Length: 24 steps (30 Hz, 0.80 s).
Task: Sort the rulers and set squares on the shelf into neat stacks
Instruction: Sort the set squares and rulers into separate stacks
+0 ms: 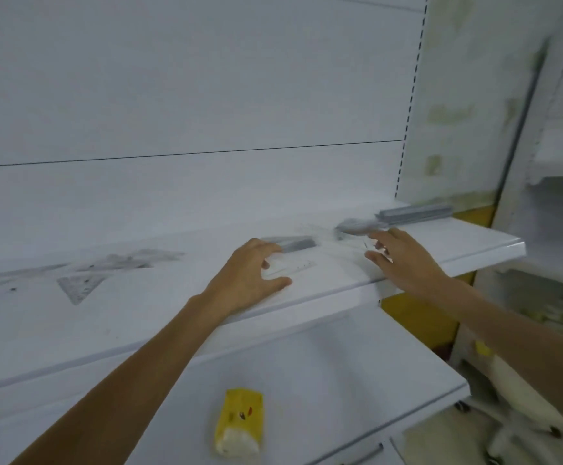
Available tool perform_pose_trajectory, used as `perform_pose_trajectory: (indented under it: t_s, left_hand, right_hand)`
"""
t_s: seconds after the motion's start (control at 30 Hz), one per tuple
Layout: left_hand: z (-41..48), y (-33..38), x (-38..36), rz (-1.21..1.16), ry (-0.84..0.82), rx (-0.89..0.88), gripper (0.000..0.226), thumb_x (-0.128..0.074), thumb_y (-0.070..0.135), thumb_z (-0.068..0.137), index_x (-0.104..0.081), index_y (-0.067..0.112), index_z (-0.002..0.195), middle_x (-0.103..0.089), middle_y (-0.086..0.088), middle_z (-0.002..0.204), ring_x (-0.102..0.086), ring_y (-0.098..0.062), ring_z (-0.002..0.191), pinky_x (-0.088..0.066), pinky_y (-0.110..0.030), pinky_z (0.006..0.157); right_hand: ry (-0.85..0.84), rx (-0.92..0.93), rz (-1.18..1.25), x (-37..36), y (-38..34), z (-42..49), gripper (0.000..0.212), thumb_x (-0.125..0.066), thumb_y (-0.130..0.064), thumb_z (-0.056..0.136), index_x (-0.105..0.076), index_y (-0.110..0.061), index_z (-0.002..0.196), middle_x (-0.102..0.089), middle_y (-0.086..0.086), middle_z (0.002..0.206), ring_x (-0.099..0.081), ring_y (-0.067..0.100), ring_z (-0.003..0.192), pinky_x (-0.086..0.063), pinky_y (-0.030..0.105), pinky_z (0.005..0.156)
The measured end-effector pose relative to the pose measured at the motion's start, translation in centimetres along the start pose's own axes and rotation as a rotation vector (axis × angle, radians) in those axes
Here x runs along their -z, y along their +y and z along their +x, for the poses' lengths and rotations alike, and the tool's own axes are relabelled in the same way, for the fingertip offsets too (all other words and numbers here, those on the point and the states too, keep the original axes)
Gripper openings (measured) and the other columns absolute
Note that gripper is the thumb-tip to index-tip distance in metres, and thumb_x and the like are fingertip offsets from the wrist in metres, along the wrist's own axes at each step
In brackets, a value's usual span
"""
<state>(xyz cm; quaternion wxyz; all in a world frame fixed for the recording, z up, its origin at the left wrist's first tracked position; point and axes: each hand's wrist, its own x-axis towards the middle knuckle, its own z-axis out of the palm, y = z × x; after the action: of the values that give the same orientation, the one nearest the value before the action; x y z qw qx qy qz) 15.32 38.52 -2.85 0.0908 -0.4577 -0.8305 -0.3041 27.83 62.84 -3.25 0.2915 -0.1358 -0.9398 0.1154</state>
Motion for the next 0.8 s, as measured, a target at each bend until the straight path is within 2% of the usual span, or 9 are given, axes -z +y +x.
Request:
perform_pose_trajectory:
  t_s: [0.07, 0.23, 0.43, 0.57, 0.67, 0.73, 0.8]
  left_hand:
    - [1.8, 2.2, -2.6, 0.016, -0.012, -0.024, 0.054, -0.067, 0.043, 0.078, -0.050, 0.025, 0.127, -0.047, 0.010, 0.123, -0.050, -0.001, 0.087, -0.038, -0.014, 0.074]
    - [6.2, 6.5, -7.8, 0.065, -0.011, -0.073, 0.057, -0.062, 0.055, 0.077, -0.050, 0.032, 0.127, -0.047, 0.015, 0.121, -0.050, 0.001, 0.084, -0.034, -0.017, 0.074]
    - [10.1, 9.5, -11.6, 0.119, -0.035, -0.090, 0.057, -0.055, 0.060, 0.079, -0.047, 0.033, 0.129, -0.047, 0.016, 0.125, -0.048, 0.001, 0.082, -0.035, -0.020, 0.075]
    - [12.8, 10.3, -12.8, 0.135, -0.055, -0.100, 0.057, -0.054, 0.061, 0.079, -0.048, 0.034, 0.128, -0.048, 0.016, 0.121, -0.047, 0.000, 0.083, -0.036, -0.023, 0.079]
    - [15.2, 10.6, -13.5, 0.146, -0.065, -0.132, 0.056, -0.054, 0.062, 0.078, -0.049, 0.035, 0.127, -0.050, 0.016, 0.120, -0.046, -0.001, 0.081, -0.038, -0.023, 0.079]
    - [16.7, 10.8, -13.9, 0.136, -0.075, -0.138, 0.055, -0.055, 0.061, 0.078, -0.051, 0.034, 0.126, -0.051, 0.014, 0.118, -0.047, -0.002, 0.082, -0.038, -0.022, 0.079]
    - [18.3, 11.0, -14.5, 0.121, -0.080, -0.147, 0.055, -0.056, 0.060, 0.078, -0.052, 0.033, 0.125, -0.052, 0.013, 0.115, -0.046, -0.001, 0.079, -0.036, -0.021, 0.076]
  right_hand:
    - [0.003, -0.042, 0.003, 1.3, 3.7, -0.5, 0.037, -0.050, -0.026, 0.093, -0.051, -0.010, 0.126, -0.055, 0.010, 0.116, -0.052, 0.023, 0.105, -0.042, 0.036, 0.093]
    - [0.005, -0.092, -0.022, 3.5, 12.4, -1.5, 0.033, -0.049, -0.022, 0.094, -0.052, -0.008, 0.124, -0.054, 0.009, 0.115, -0.050, 0.020, 0.105, -0.036, 0.024, 0.086]
    - [-0.038, -0.134, -0.044, 5.2, 18.6, -0.8, 0.032, -0.036, -0.020, 0.098, -0.048, -0.005, 0.124, -0.052, 0.011, 0.120, -0.046, 0.025, 0.111, -0.037, 0.034, 0.094]
    - [0.056, -0.125, -0.026, 5.4, 20.1, 0.8, 0.033, -0.029, -0.023, 0.100, -0.053, -0.007, 0.116, -0.058, 0.011, 0.110, -0.053, 0.026, 0.100, -0.041, 0.035, 0.083]
    - [0.070, -0.124, -0.102, 5.2, 21.0, 2.3, 0.032, -0.028, -0.028, 0.100, -0.054, -0.009, 0.105, -0.056, 0.004, 0.096, -0.055, 0.029, 0.092, -0.038, 0.033, 0.069]
    - [0.071, -0.137, -0.089, 5.1, 21.8, 3.6, 0.030, -0.029, -0.032, 0.100, -0.052, -0.015, 0.094, -0.050, 0.001, 0.087, -0.054, 0.027, 0.086, -0.035, 0.031, 0.066]
    - [0.087, -0.143, -0.061, 5.1, 22.7, 5.1, 0.034, -0.029, -0.036, 0.099, -0.055, -0.015, 0.098, -0.053, 0.002, 0.091, -0.054, 0.025, 0.086, -0.039, 0.032, 0.068]
